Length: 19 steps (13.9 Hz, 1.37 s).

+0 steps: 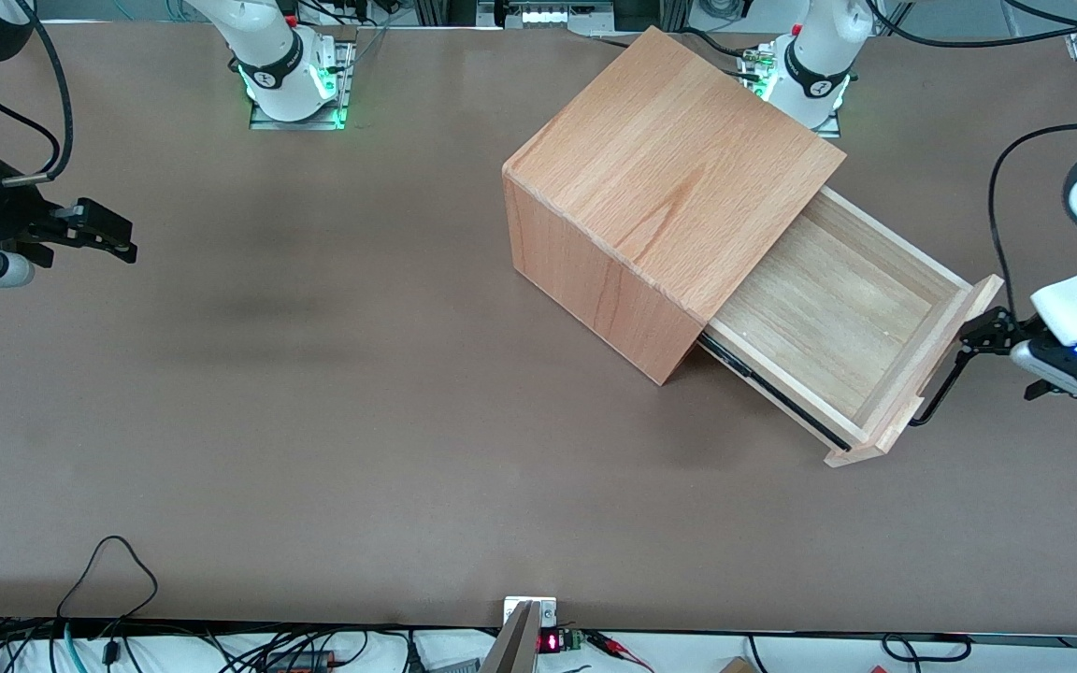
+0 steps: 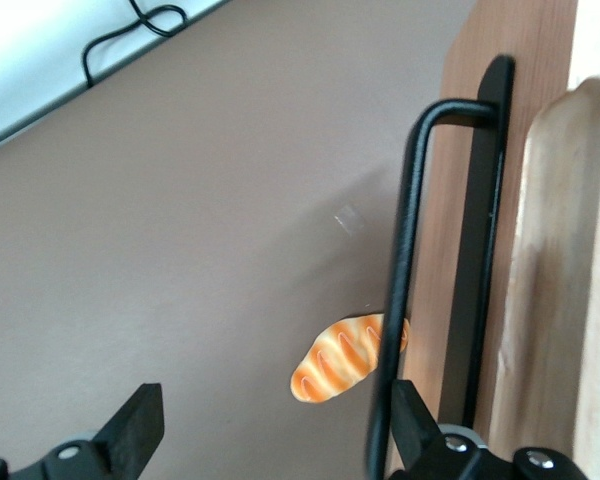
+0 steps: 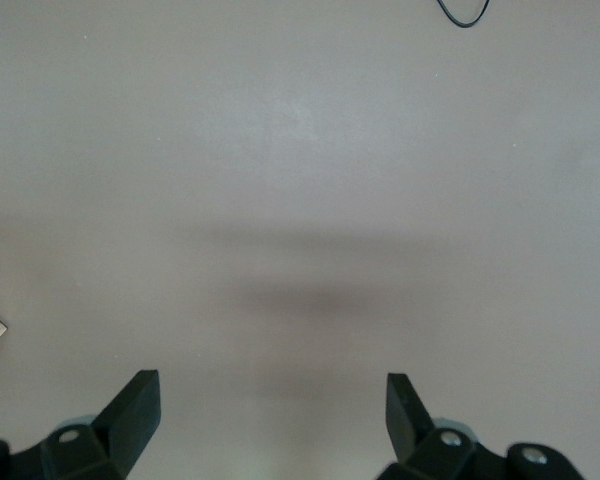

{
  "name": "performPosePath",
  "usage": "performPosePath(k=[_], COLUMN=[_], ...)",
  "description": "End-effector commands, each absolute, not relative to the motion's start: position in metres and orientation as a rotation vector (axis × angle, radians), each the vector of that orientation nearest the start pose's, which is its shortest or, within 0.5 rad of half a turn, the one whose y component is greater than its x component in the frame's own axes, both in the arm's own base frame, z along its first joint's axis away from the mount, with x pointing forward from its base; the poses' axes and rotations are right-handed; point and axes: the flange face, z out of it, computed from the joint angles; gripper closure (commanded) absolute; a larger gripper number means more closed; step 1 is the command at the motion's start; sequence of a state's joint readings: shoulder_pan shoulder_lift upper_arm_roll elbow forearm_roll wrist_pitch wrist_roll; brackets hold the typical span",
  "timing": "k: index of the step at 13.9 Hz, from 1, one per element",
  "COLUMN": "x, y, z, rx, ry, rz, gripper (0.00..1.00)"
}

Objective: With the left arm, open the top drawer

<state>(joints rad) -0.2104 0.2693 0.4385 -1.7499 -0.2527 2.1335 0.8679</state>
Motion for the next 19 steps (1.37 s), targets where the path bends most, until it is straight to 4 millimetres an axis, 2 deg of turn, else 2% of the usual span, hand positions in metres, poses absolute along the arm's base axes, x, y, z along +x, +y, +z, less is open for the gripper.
performPosePath(k=[1, 3, 5, 8, 10, 12, 14, 19], x=[0.632, 0.625, 0.612, 0.582, 0.564, 0.552, 0.549, 0.55], y=[0.127, 0.125, 0.12, 0.098, 0.074, 0.062, 0.06, 0.061], z=[0.488, 0.512, 0.539, 0.579, 0.61, 0.628, 0.632, 0.631], rx=[-3.038, -3.031, -3.054, -3.116, -3.136, -3.15, -3.155, -3.152], ry=[0.847, 0.791, 0.665, 0.404, 0.206, 0.086, 0.026, 0.028], rz=[-0.255, -0.205, -0.151, -0.043, 0.026, 0.068, 0.066, 0.061], gripper=[0.0, 0.0, 0.0, 0.0, 0.0, 0.0, 0.0, 0.0])
